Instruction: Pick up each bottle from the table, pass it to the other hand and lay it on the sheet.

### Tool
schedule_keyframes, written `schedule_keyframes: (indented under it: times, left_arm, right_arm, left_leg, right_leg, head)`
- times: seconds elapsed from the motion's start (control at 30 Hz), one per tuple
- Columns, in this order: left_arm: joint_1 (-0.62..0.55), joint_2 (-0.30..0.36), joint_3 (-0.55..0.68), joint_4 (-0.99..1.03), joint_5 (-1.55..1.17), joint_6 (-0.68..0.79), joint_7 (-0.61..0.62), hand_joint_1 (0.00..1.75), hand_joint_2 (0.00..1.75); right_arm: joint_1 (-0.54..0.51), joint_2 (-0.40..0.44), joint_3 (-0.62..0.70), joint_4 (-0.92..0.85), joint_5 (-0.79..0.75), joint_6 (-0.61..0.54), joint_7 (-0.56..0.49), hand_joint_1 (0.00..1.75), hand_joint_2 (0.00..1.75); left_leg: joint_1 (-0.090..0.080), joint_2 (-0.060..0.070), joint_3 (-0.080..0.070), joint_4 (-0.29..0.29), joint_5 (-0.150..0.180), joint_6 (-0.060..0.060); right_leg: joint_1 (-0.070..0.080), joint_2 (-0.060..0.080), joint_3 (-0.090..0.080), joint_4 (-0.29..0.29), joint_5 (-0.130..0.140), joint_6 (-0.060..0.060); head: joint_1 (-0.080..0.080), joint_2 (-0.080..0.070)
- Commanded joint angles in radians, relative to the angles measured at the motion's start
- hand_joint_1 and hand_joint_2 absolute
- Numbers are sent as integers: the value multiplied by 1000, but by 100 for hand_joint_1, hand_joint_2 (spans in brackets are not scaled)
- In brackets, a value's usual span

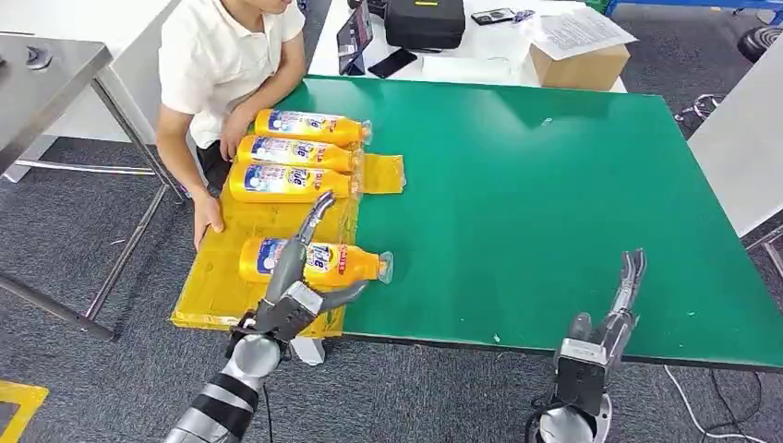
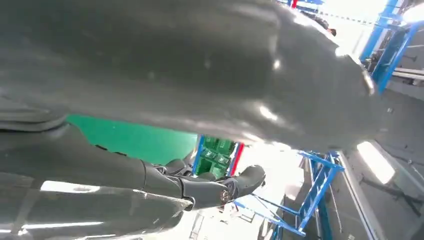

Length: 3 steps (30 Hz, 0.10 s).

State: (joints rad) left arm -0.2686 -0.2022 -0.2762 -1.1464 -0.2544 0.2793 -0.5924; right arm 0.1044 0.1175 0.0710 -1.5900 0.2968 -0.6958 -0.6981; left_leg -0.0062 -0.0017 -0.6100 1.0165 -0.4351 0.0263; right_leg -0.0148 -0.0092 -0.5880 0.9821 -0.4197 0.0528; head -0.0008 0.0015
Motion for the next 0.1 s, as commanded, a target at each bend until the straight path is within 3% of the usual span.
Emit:
schedule_keyframes:
  times: [0.03, 0.1]
  left_arm:
    - [63, -40, -40, -156, 77, 62, -5, 0, 175]
    - [72, -27, -86, -151, 154, 55, 55, 0, 175]
  right_arm:
    - [-2, 7, 22, 10, -35, -2, 0, 0, 0]
    - [-1, -28, 122, 11, -154, 59, 0, 0, 0]
  left_leg:
    - [1, 1, 2, 0, -1, -1]
    - [1, 1, 3, 0, -1, -1]
  right_leg:
    - [1, 1, 1, 0, -1, -1]
    - [1, 1, 2, 0, -1, -2]
  head:
    - [0, 0]
    - [0, 0]
